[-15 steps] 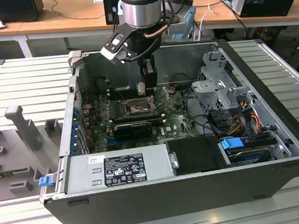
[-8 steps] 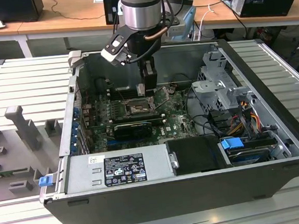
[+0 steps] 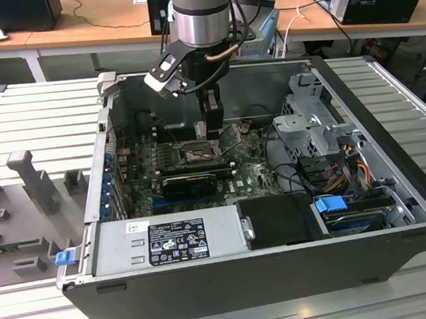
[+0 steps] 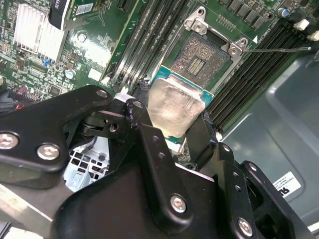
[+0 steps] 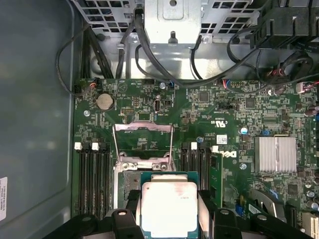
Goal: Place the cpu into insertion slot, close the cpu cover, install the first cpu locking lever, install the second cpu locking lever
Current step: 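Place the cpu into insertion slot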
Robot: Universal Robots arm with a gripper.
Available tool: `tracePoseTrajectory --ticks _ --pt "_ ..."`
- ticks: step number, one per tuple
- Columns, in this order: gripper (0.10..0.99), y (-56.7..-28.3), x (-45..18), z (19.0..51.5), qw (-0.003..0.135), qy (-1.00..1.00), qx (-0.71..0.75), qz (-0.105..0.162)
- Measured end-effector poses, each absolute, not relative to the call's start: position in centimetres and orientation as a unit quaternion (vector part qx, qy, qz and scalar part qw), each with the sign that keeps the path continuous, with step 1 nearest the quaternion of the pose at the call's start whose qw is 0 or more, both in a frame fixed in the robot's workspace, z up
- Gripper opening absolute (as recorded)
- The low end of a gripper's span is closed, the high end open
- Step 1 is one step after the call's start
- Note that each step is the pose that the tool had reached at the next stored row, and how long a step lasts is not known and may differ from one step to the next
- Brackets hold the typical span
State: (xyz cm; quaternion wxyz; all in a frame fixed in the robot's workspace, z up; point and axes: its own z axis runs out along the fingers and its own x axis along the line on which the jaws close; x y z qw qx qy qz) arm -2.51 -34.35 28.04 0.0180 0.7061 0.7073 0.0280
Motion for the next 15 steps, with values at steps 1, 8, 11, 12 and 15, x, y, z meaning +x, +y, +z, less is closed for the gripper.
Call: tracePoseTrajectory --ticks 1,8,11,12,15 --pt "0.541 -34.3 -2.5 27.9 0.018 0.707 0.706 0.028" --pt "0.541 -34.2 -2.6 26.6 0.018 0.708 0.705 0.028" --pt "0.541 -34.1 -3.5 25.8 0.018 0.709 0.705 0.028" --pt "0.541 -34.0 -3.7 25.5 0.018 0.710 0.704 0.028" --pt "0.541 -34.0 -4.0 25.1 0.018 0.710 0.704 0.028"
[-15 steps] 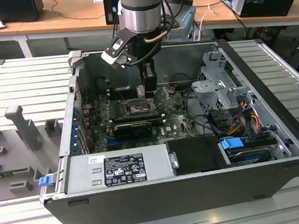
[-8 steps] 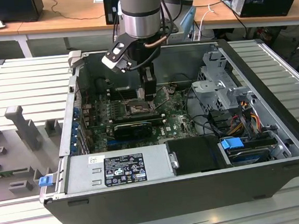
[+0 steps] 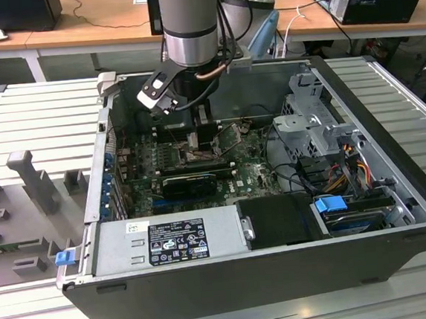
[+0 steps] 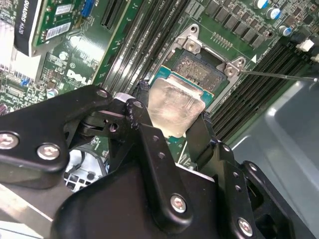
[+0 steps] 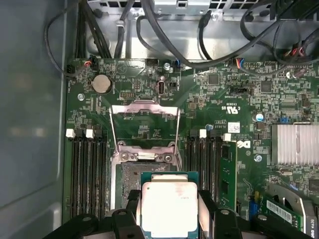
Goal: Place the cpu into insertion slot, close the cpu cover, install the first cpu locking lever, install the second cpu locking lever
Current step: 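Place the cpu into insertion slot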
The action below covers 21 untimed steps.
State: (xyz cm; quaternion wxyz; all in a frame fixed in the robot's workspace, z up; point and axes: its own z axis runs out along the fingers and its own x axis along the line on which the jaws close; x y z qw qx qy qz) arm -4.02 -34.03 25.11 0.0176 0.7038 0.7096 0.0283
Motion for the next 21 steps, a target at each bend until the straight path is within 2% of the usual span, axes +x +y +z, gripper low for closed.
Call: tracePoseTrajectory --ticks 8,21 --pt "0.541 -34.0 -4.4 24.5 0.018 0.710 0.704 0.028" --pt "0.541 -32.2 -4.5 21.7 0.017 0.710 0.704 0.028"
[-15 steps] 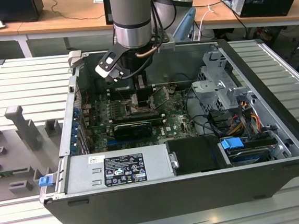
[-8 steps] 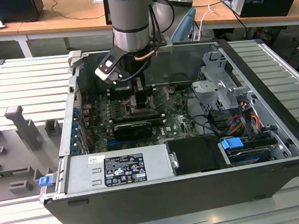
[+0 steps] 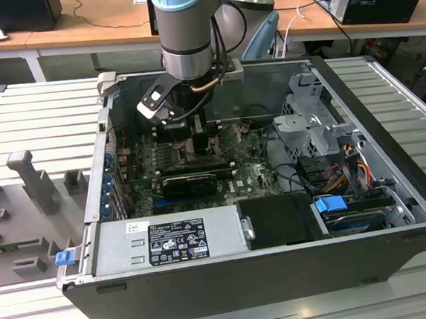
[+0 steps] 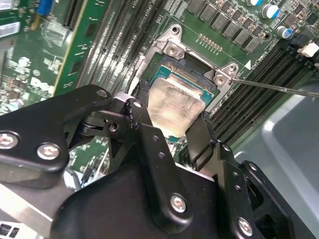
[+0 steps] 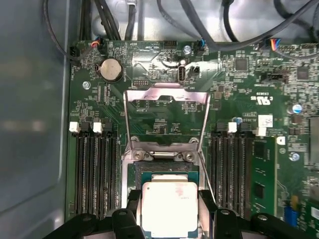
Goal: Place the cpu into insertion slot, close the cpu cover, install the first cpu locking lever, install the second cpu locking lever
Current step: 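Place the cpu into insertion slot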
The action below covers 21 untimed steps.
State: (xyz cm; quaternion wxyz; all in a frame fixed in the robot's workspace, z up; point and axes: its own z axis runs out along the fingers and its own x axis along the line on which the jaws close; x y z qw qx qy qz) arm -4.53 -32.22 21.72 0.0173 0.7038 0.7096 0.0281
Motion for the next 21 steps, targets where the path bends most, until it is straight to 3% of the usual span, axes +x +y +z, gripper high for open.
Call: tracePoseTrajectory --ticks 21 --pt "0.541 -32.0 -4.0 20.1 0.009 0.703 0.710 0.019"
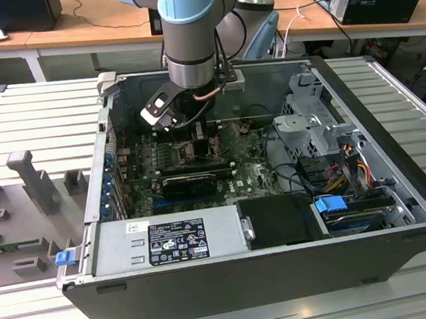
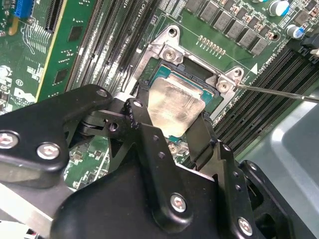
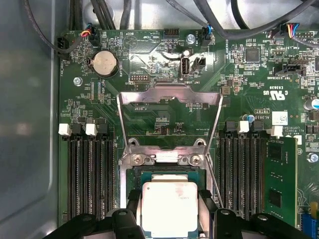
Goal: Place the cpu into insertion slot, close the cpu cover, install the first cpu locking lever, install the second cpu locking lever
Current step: 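Place the cpu into insertion slot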
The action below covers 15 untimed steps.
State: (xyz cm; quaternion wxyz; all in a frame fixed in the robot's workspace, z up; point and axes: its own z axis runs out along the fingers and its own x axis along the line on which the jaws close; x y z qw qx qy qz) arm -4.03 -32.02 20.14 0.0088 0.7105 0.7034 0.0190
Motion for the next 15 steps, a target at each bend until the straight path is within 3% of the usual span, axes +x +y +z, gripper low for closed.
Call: tracePoseTrajectory --ticks 10,11,15 --pt "0.549 -32.02 -3.93 20.09 0.009 0.703 0.710 0.019" --pt "0.616 -32.02 -3.93 20.09 0.009 0.703 0.710 0.019" --pt "0.616 -31.83 -3.93 20.08 0.009 0.703 0.711 0.019"
